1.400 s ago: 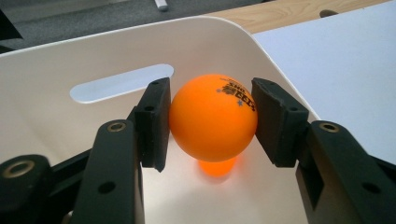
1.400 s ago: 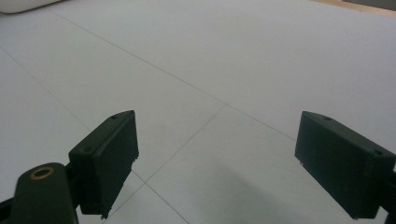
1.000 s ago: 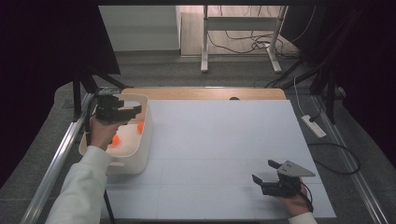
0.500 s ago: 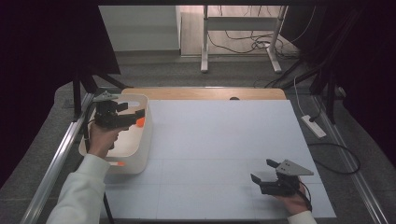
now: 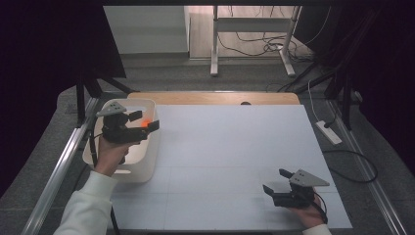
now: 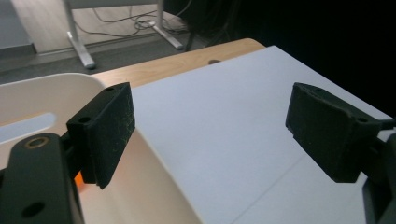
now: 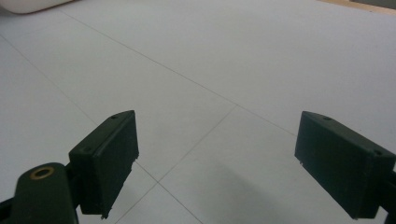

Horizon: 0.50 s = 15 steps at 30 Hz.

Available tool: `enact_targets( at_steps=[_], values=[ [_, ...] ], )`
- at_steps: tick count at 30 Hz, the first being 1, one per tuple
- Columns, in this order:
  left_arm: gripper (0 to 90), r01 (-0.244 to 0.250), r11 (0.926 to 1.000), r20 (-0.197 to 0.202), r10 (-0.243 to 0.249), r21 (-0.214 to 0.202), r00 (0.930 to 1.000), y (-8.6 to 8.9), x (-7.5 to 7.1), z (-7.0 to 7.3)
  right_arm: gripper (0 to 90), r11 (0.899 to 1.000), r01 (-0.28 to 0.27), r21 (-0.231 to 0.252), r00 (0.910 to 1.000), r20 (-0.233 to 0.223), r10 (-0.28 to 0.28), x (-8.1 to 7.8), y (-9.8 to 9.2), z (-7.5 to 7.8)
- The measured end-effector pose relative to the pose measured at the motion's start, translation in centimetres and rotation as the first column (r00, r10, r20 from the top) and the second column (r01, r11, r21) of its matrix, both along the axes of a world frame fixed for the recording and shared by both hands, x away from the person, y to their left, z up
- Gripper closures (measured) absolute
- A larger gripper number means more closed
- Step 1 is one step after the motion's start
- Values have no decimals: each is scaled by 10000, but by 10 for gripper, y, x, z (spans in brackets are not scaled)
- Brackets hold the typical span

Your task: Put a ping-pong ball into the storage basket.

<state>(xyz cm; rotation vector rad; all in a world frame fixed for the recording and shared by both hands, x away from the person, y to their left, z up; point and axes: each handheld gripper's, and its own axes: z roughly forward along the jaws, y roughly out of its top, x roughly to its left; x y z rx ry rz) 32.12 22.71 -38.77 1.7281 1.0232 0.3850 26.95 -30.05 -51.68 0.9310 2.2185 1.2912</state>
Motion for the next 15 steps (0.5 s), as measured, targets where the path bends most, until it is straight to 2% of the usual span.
enact_targets(
  at_steps=[3,4,7,11,13,15],
  values=[
    [166,240,9995,143,-237,-213,9996,-4,-6,0,129,10000,62,-25,10000,5,-62,-1,-1,0],
    [166,351,9991,308,-344,-230,9989,-8,-10,1,130,10000,57,-44,10000,9,-57,-1,0,0],
    [166,598,9978,405,-587,-270,9975,-14,-15,1,129,10000,51,-55,10000,21,-51,-1,0,0],
    [166,1095,9938,540,-1083,-209,9927,-26,-25,1,130,9999,92,-91,10000,9,-92,-1,-1,0],
    [166,1407,9890,573,-1381,-451,9888,-31,-30,0,130,9999,105,-84,9999,5,-105,-1,-1,0],
    [167,1507,9880,638,-1483,-347,9869,-37,-35,-1,130,9999,104,-131,9999,-1,-104,0,-1,0]
  ],
)
